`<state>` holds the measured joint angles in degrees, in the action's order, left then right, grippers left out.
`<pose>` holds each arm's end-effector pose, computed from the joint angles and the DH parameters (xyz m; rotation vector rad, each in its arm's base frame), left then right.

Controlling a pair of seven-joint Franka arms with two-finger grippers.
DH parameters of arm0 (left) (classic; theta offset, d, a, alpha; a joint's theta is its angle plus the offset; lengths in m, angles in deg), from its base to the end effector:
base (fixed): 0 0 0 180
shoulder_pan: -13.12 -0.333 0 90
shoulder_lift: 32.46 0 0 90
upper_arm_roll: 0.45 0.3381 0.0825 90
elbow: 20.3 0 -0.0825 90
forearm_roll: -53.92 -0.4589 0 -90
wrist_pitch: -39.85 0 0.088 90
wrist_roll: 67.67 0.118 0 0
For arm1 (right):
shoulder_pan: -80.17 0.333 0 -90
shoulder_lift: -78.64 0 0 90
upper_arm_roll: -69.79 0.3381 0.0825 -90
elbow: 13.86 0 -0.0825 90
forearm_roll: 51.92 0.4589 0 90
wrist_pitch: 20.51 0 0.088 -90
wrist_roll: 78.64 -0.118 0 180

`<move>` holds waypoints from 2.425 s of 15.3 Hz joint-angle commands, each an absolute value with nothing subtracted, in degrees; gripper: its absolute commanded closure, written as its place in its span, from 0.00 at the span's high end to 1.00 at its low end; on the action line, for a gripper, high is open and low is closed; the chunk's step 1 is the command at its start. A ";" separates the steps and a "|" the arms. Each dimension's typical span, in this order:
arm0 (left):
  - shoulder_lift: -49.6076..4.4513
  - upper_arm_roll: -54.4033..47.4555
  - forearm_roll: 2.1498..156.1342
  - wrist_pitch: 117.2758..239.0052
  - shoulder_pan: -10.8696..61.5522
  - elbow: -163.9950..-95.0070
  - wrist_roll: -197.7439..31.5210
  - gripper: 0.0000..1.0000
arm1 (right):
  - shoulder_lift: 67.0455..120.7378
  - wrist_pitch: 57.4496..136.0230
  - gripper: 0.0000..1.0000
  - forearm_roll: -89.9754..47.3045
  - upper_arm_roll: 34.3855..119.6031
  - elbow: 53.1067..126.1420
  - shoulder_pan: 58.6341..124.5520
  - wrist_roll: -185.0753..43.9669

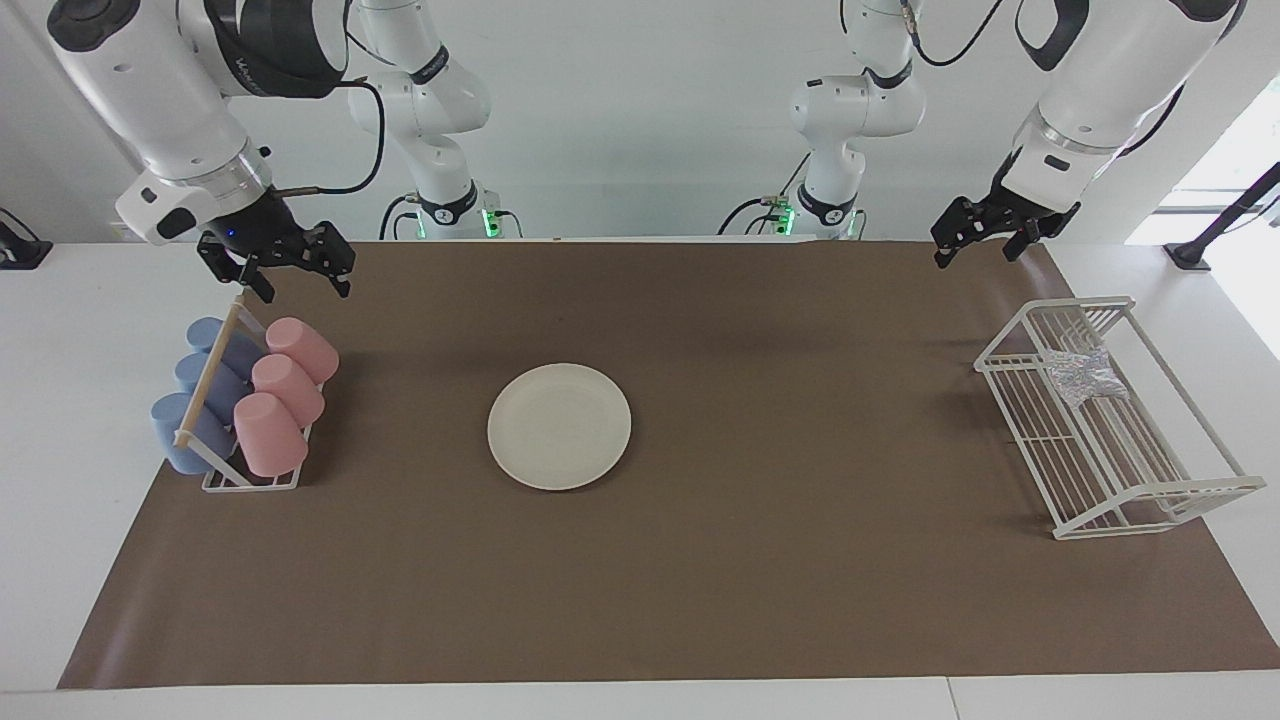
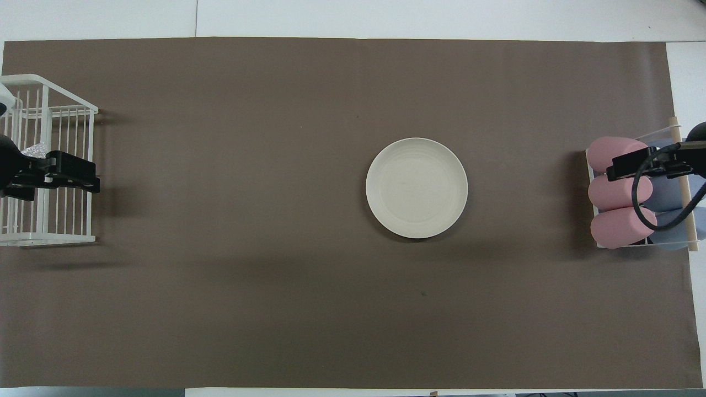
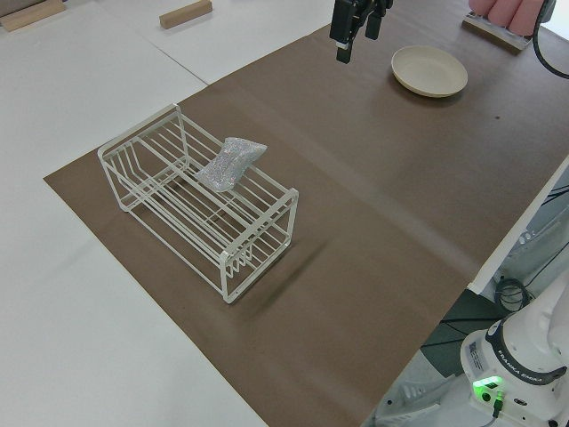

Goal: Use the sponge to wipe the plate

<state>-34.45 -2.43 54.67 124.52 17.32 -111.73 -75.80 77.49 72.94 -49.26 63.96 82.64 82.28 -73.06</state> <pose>0.6029 -0.0673 0.6358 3.1370 0.0524 -0.1320 0.6234 -0.0358 0.5913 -3.0901 -0.0447 0.0452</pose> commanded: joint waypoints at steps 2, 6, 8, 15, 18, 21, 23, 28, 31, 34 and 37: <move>-34.57 -2.03 55.41 123.43 17.96 -111.36 -75.58 1.00 | 76.79 72.74 1.00 -49.90 64.08 82.90 82.28 -71.35; -34.66 -2.03 55.41 123.87 17.52 -111.53 -75.67 1.00 | 76.79 72.74 1.00 -49.90 64.08 82.90 82.28 -71.26; -35.62 -1.94 55.06 124.22 17.43 -113.19 -75.67 1.00 | 76.79 72.65 1.00 -49.90 64.08 82.90 82.28 -71.26; -32.39 -2.55 35.67 126.94 21.03 -117.77 -80.41 1.00 | 76.79 73.01 1.00 -49.90 65.22 82.90 82.28 -71.35; -25.81 -2.47 24.95 128.70 23.22 -117.95 -80.59 1.00 | 76.71 72.92 1.00 -49.90 65.40 82.99 82.28 -71.17; -22.71 -2.47 16.41 131.68 22.71 -119.87 -81.55 1.00 | 76.70 73.09 1.00 -49.90 66.01 83.17 82.28 -70.38; -22.62 -2.38 9.22 134.92 22.27 -124.43 -83.91 1.00 | 76.70 73.09 1.00 -49.90 66.01 83.25 82.19 -69.77; -18.67 -2.29 0.75 136.44 21.30 -125.95 -88.05 1.00 | 76.79 73.35 1.00 -49.99 66.97 82.99 82.28 -69.24; -18.40 -2.29 0.74 136.44 21.04 -126.38 -90.69 0.95 | 76.88 76.42 1.00 -50.08 67.16 82.99 82.28 -64.95; -18.40 -2.38 0.74 136.44 20.86 -126.39 -90.78 0.61 | 77.23 81.34 1.00 -51.04 67.16 83.08 82.10 -63.43; -18.31 -2.38 0.74 136.35 20.86 -126.04 -90.70 0.08 | 77.41 85.12 1.00 -55.52 67.16 83.08 82.19 -63.26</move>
<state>-17.83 -2.30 2.00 135.13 21.23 -125.22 -89.78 77.55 82.79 -52.90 67.02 82.64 82.31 -64.55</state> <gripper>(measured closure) 0.471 0.000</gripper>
